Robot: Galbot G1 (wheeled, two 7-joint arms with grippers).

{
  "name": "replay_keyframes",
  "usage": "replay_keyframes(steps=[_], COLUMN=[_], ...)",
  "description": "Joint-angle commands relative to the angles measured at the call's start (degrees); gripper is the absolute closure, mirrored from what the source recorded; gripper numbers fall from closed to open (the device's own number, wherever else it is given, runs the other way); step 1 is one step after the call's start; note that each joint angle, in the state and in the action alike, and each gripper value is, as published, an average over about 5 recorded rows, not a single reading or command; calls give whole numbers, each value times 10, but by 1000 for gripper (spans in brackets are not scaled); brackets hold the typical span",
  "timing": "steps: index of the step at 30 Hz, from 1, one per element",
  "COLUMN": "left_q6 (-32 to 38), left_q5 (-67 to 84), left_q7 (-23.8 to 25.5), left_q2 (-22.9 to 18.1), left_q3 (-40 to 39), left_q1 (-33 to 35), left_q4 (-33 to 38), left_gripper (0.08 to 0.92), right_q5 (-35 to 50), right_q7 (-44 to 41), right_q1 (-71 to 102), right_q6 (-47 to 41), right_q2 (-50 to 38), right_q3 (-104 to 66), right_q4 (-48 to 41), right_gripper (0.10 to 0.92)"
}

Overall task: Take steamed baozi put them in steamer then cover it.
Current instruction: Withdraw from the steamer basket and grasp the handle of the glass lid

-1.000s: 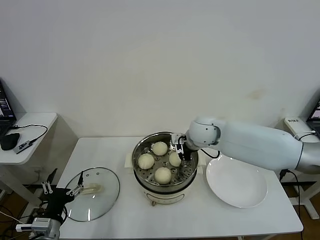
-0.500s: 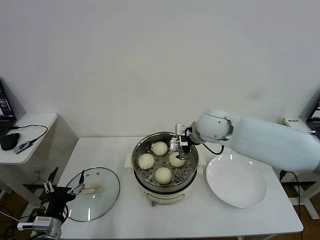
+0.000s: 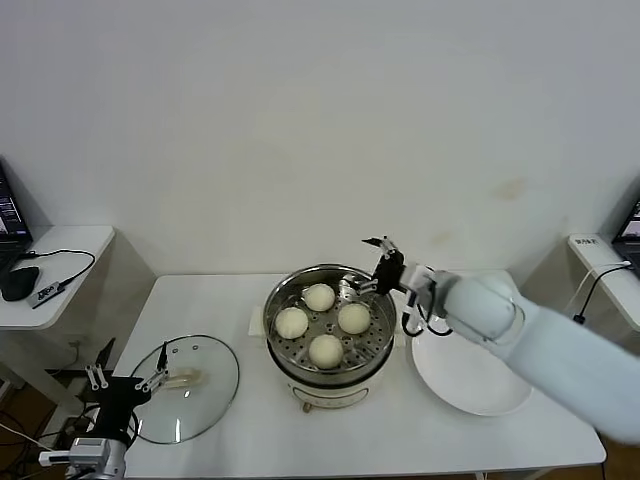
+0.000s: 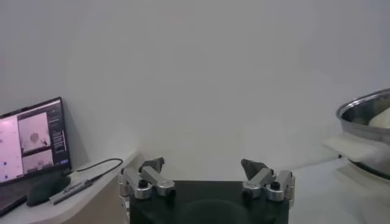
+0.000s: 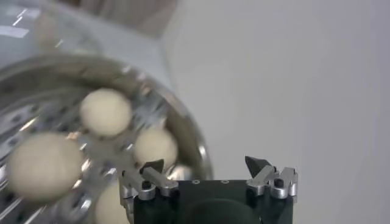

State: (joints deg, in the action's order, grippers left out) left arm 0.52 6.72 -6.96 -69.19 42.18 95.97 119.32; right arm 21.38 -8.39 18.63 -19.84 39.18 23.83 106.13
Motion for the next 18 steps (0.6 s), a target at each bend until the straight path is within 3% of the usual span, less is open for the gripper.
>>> replay_keyframes(steps=[1,6,11,18], left_q6=[46,76,89,128], left_q5=[-55,-135,-362,-659], left_q7=[-4,-15,-22,2], left_q2=[-12,-14,0,35], left_q3=[-8,-13,6,44], left_q1=[7,4,-8,-23], left_q4=[-28,-55,-94,-156], left_gripper=[177,177,177,177], right_q5=[-149,-157,-147,-163], right_q7=[20,-32,-58,-29], right_q1=[535,604,648,689], right_q6=[260,290,274,262], right_q2=[203,325,407,437], right_q3=[-560,-674,-747,-789], right_q4=[18,8,28,43], right_gripper=[203,203,203,203])
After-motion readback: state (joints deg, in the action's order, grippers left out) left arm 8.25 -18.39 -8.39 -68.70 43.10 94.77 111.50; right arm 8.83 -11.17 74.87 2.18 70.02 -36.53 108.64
